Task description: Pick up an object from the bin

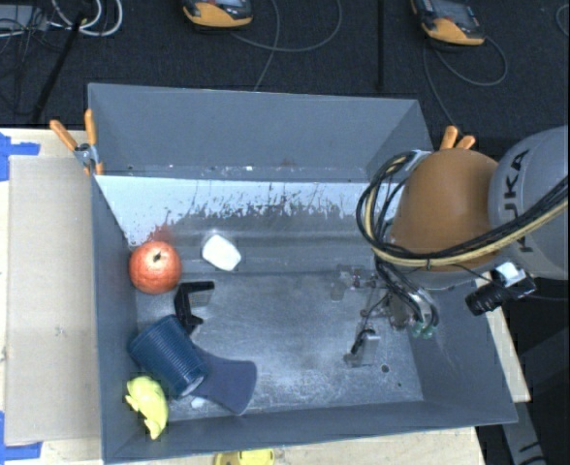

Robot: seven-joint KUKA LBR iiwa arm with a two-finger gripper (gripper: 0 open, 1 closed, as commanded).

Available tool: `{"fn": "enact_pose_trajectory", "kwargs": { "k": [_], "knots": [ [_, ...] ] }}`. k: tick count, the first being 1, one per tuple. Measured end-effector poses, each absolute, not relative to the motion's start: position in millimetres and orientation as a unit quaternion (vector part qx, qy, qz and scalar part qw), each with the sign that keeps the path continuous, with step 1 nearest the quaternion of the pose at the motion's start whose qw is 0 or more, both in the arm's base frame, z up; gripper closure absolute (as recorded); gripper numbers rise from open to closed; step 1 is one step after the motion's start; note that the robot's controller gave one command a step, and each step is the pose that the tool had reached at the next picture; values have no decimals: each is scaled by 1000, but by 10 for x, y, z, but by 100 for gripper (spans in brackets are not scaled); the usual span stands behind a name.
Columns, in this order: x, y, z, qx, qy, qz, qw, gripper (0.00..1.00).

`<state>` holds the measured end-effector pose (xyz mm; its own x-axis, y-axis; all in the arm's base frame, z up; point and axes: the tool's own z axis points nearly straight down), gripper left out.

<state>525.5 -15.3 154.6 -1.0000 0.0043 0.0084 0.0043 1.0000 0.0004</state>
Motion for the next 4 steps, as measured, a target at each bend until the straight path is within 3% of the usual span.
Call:
{"fn": "enact_pose_trajectory", "kwargs": {
  "k": [1, 2, 3, 4],
  "knots": [
    [5270, -153, 1591, -2, -1000, 0, 1, 0],
    [5445, -376, 1930, 15, -1000, 0, 1, 0],
    [5488, -17, 1619, 25, -1000, 1, -5, 0],
    [5463, 277, 1422, 36, -999, -1, 5, 0]
  ]
}}
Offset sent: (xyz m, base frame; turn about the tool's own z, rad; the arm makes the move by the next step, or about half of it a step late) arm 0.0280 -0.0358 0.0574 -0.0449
